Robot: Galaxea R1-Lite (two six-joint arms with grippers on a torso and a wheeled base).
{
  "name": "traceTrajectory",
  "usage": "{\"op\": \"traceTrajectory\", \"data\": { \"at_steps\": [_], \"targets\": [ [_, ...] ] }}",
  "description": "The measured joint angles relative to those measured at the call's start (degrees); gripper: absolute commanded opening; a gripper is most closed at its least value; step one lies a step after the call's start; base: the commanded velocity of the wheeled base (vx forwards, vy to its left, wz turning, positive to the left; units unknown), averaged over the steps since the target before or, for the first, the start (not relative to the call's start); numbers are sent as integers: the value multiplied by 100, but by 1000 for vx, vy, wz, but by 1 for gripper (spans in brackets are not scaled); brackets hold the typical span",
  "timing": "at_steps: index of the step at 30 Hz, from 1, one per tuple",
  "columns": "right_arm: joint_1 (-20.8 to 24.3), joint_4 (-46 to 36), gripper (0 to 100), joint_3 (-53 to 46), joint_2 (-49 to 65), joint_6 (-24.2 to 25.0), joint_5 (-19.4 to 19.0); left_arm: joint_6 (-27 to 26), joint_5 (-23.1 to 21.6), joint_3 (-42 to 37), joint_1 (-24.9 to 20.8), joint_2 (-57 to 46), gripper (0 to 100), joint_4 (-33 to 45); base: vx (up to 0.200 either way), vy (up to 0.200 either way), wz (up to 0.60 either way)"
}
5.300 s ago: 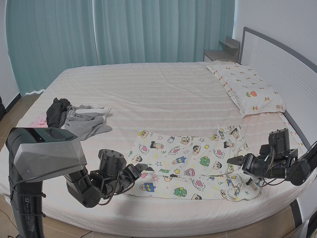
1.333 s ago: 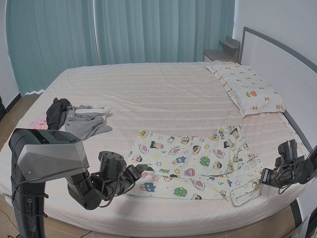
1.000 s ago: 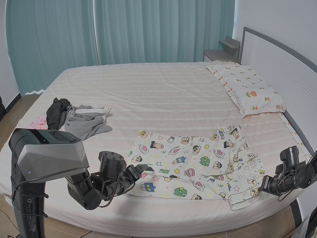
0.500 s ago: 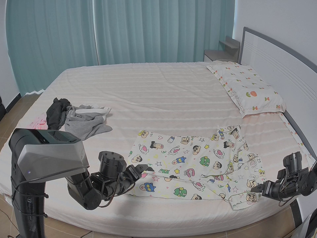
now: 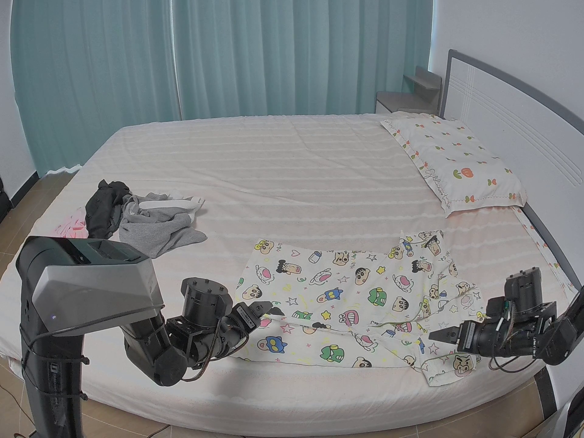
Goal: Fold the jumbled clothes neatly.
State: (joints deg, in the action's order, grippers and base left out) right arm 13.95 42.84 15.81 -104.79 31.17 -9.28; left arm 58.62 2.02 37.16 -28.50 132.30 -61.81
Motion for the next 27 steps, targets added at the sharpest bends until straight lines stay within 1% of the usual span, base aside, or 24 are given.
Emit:
{"op": "traceTrajectory", "data": {
  "at_steps": [4,7,11,15,23,27],
  "targets": [
    [514,166,100,307,-413,332,77,60,-4,-106,41,-6,100,-330,0,0,0],
    [746,211,100,527,-730,438,127,184,-11,-205,89,-13,100,-700,0,0,0],
    [929,235,100,745,-1117,473,158,284,-15,-299,146,-9,100,-902,0,0,0],
    [1078,240,100,828,-1362,477,169,295,-20,-329,166,-5,100,-925,0,0,0],
    [1309,205,100,940,-1549,477,200,285,-20,-340,169,-2,100,-925,0,0,0],
    [1375,163,100,1224,-1764,468,386,282,-22,-340,169,0,100,-928,0,0,0]
  ]
}}
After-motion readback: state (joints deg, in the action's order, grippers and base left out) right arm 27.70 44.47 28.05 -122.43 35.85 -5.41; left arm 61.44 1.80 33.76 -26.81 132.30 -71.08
